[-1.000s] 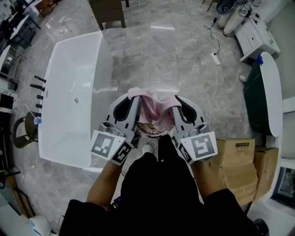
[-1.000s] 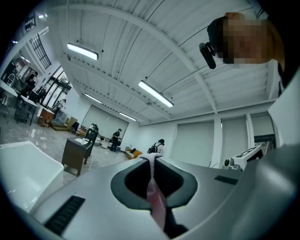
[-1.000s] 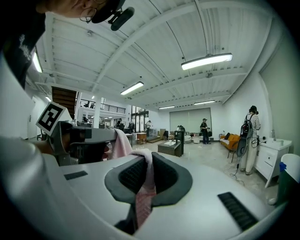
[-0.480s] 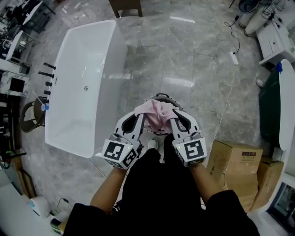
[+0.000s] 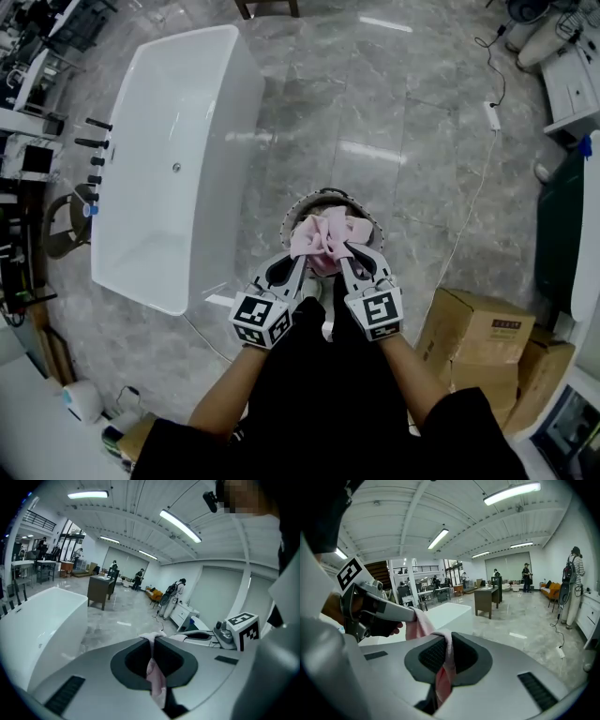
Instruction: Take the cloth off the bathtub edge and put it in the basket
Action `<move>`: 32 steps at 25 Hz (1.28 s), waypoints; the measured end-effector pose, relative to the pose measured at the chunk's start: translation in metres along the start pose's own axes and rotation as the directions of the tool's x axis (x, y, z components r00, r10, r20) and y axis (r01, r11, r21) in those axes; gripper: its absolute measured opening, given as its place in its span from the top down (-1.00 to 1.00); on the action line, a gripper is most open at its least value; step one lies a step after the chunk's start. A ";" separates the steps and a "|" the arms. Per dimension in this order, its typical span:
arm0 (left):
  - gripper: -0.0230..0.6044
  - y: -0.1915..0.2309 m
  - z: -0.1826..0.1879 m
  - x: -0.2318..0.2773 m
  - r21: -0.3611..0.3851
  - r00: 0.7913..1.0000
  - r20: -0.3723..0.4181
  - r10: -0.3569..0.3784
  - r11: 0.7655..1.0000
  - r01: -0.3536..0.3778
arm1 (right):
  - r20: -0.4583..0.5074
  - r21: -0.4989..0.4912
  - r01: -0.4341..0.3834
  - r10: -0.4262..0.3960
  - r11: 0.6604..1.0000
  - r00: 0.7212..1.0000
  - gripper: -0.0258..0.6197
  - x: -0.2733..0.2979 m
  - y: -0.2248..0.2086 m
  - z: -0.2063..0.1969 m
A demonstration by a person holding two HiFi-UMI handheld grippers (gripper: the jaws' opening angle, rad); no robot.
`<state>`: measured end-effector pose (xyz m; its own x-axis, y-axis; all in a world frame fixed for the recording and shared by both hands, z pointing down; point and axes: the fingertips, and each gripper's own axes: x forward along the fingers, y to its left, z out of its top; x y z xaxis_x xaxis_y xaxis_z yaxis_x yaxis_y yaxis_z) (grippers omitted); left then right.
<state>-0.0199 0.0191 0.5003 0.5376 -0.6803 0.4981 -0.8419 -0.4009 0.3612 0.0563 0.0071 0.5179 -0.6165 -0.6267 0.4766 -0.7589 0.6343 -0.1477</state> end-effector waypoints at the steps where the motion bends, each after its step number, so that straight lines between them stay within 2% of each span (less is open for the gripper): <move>1: 0.87 0.002 -0.008 0.007 -0.008 1.000 -0.016 0.007 1.000 -0.008 | -0.022 0.011 -0.011 0.011 1.000 1.000 0.82 0.004 -0.002 -0.007; 4: 0.87 0.020 -0.033 0.026 -0.019 0.997 -0.068 0.048 0.999 -0.049 | -0.070 0.029 -0.051 0.052 0.998 0.996 0.82 0.022 -0.006 -0.029; 8: 0.87 0.053 -0.073 0.048 0.023 0.977 -0.155 0.144 0.990 -0.142 | -0.132 0.027 -0.108 0.110 0.994 0.985 0.82 0.049 -0.018 -0.067; 13: 0.87 0.079 -0.112 0.064 -0.003 0.954 -0.235 0.184 0.982 -0.190 | -0.201 0.069 -0.136 0.148 0.988 0.968 0.82 0.085 -0.029 -0.107; 18: 0.87 0.092 -0.142 0.074 -0.098 0.955 -0.260 0.140 0.980 -0.170 | -0.265 0.087 -0.108 0.127 0.990 0.956 0.82 0.115 -0.028 -0.137; 21: 0.87 0.113 -0.163 0.095 -0.077 0.950 -0.296 0.096 0.989 -0.124 | -0.290 0.132 -0.011 0.050 0.991 0.956 0.82 0.136 -0.039 -0.160; 23: 0.87 0.128 -0.181 0.111 -0.052 0.939 -0.336 0.070 0.994 -0.093 | -0.308 0.191 0.069 -0.007 0.979 0.951 0.82 0.144 -0.049 -0.177; 25: 0.87 0.144 -0.196 0.126 -0.061 0.929 -0.367 0.050 0.995 -0.077 | -0.340 0.213 0.120 -0.042 0.970 0.939 0.82 0.152 -0.054 -0.197; 28: 0.87 0.171 -0.209 0.145 -0.137 0.931 -0.363 0.042 0.986 -0.097 | -0.389 0.238 0.128 -0.026 0.963 0.921 0.82 0.168 -0.055 -0.229; 30: 0.87 0.183 -0.219 0.160 -0.140 0.930 -0.364 0.047 0.985 -0.104 | -0.408 0.250 0.114 -0.003 0.961 0.913 0.82 0.178 -0.059 -0.246; 32: 0.87 0.190 -0.236 0.174 -0.137 0.920 -0.389 0.042 0.985 -0.103 | -0.429 0.234 0.102 0.009 0.967 0.903 0.82 0.185 -0.064 -0.261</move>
<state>-0.0750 -0.0307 0.8414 0.4771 -0.4044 0.7803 -0.8786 -0.2409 0.4124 0.0457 -0.0318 0.8417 -0.4737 -0.3666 0.8007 -0.8456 0.4434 -0.2972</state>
